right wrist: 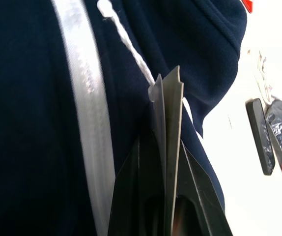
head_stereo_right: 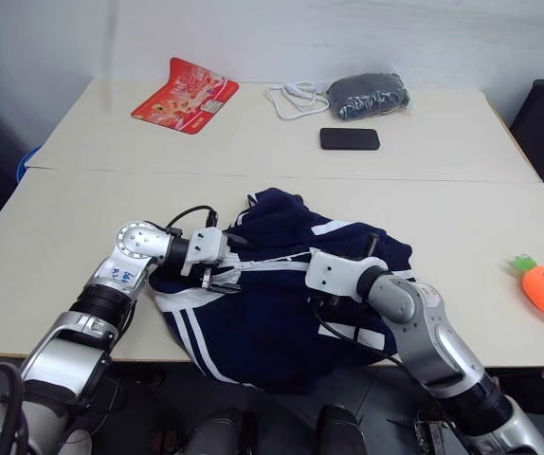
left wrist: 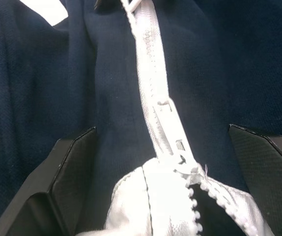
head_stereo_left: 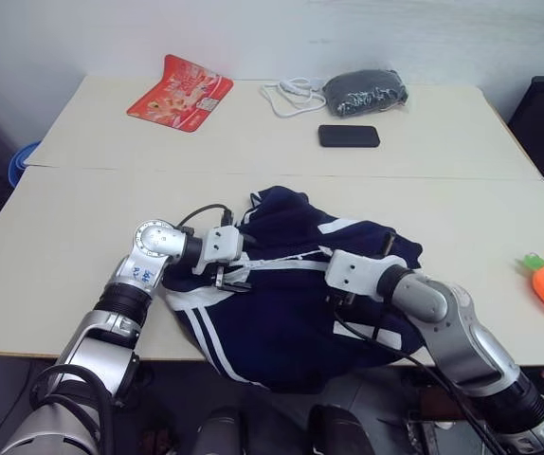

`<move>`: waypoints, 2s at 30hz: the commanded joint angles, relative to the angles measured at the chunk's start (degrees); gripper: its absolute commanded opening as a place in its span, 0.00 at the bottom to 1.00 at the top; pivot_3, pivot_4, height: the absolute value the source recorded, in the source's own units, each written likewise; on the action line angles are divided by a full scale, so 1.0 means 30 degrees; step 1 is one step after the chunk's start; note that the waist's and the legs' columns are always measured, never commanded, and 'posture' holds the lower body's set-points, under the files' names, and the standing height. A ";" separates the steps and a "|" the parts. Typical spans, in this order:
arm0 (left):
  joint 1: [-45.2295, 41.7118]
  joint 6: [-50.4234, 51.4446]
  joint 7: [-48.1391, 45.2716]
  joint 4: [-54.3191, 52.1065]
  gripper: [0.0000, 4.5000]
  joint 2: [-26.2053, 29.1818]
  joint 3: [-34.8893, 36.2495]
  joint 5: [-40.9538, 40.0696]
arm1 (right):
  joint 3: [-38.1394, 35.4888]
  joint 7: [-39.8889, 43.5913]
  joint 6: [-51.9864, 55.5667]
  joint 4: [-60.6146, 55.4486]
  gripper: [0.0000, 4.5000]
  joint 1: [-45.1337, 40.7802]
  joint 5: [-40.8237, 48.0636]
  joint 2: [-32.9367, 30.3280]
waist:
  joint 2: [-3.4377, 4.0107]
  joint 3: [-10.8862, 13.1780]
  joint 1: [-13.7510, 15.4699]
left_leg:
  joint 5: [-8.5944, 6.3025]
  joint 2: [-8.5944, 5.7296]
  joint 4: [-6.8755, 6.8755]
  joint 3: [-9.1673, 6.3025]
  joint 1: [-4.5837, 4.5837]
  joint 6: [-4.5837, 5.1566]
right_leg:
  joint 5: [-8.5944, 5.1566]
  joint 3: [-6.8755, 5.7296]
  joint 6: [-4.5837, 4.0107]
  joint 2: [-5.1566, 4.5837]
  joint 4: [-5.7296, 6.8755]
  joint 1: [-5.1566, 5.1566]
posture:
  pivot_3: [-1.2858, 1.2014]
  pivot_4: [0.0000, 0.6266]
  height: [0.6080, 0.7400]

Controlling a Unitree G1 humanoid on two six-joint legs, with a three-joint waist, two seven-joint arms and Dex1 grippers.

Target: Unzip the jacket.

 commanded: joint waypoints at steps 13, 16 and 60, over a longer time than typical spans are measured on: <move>0.0003 -0.0511 0.0489 0.1262 1.00 0.0049 -0.0192 0.0834 | -0.8405 -0.2595 0.8558 -0.2750 0.01 0.0713 0.4192 0.5285 | 0.0005 -0.0003 0.0023 | 0.0002 -0.0001 0.0002 -0.0003 0.0002 -0.0001 | 0.0000 0.0004 -0.0001 0.0002 0.0013 0.0001 | 0.52 0.24 1.00; 0.0042 -0.0793 0.0613 0.1623 1.00 -0.0076 -0.0227 0.0936 | -0.9593 -0.3292 0.9062 -0.3116 0.01 0.0897 0.4372 0.5298 | 0.0021 -0.0012 0.0032 | 0.0002 -0.0001 -0.0003 -0.0002 0.0005 -0.0002 | 0.0000 0.0005 -0.0001 0.0002 0.0014 0.0000 | 0.52 0.24 1.00; 0.0725 0.9895 -0.4704 -0.5244 1.00 0.5833 0.3629 -0.4370 | -1.1142 0.9254 -0.0502 1.3916 0.99 -0.1018 1.0043 -1.1488 | 0.0110 0.0005 -0.0507 | 0.0005 0.0001 -0.0054 0.0048 -0.0015 0.0013 | 0.0000 0.0039 0.0003 0.0000 -0.0041 -0.0044 | 0.52 0.24 1.00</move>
